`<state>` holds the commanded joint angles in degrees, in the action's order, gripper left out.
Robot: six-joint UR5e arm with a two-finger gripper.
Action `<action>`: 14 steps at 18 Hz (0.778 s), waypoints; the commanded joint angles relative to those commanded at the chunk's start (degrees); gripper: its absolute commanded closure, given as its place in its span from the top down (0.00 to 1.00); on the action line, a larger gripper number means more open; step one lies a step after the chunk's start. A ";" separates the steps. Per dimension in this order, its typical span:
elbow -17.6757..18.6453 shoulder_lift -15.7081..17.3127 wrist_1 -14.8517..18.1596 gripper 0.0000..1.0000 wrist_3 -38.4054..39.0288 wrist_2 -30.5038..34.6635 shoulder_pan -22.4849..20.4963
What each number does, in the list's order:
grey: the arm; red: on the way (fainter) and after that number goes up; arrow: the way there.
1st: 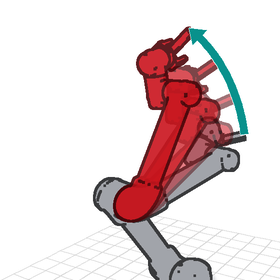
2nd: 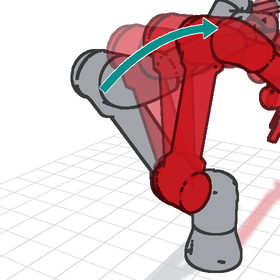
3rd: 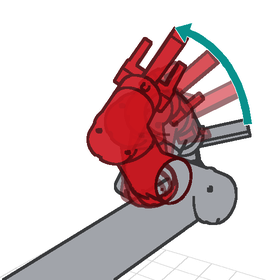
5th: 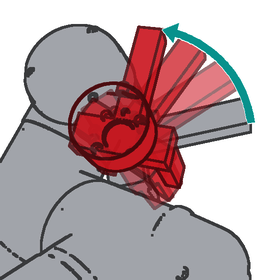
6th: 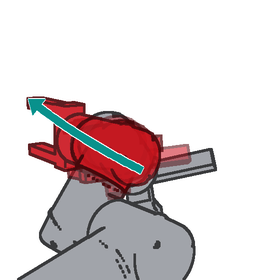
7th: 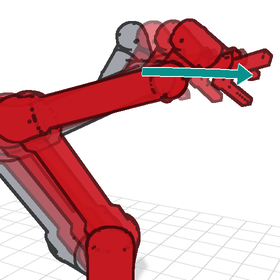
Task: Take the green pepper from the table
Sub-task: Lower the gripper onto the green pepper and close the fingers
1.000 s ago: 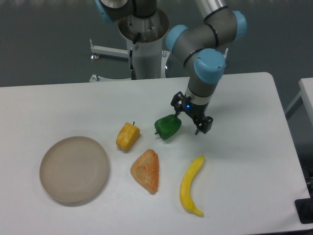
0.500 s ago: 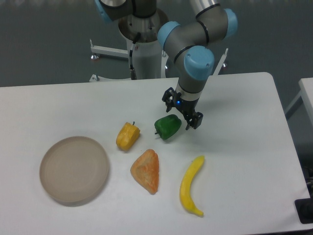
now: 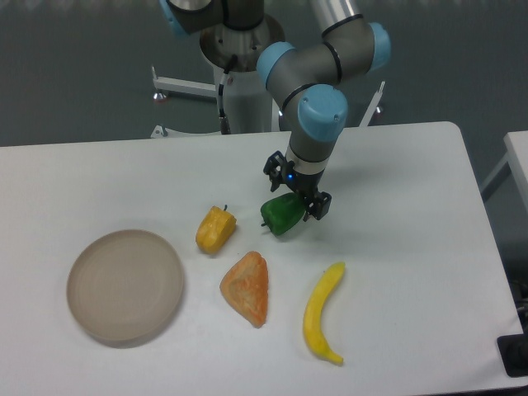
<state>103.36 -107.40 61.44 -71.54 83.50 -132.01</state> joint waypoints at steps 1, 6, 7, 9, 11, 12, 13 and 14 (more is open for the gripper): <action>0.18 0.00 -0.17 1.00 0.00 0.00 0.00; 0.27 -0.09 -0.26 1.00 0.00 0.00 0.09; 0.18 -0.09 -0.26 1.00 0.00 0.00 0.09; 0.18 -0.18 -0.35 0.93 -0.09 0.09 0.26; 0.18 -0.18 -0.35 0.73 -0.09 0.09 0.26; 0.09 -0.18 -0.35 0.63 -0.09 0.09 0.26; 0.00 -0.18 -0.35 0.57 -0.17 0.09 0.26; -0.09 -0.18 -0.35 0.53 -0.35 0.09 0.26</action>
<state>103.27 -107.58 61.08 -71.89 83.58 -131.75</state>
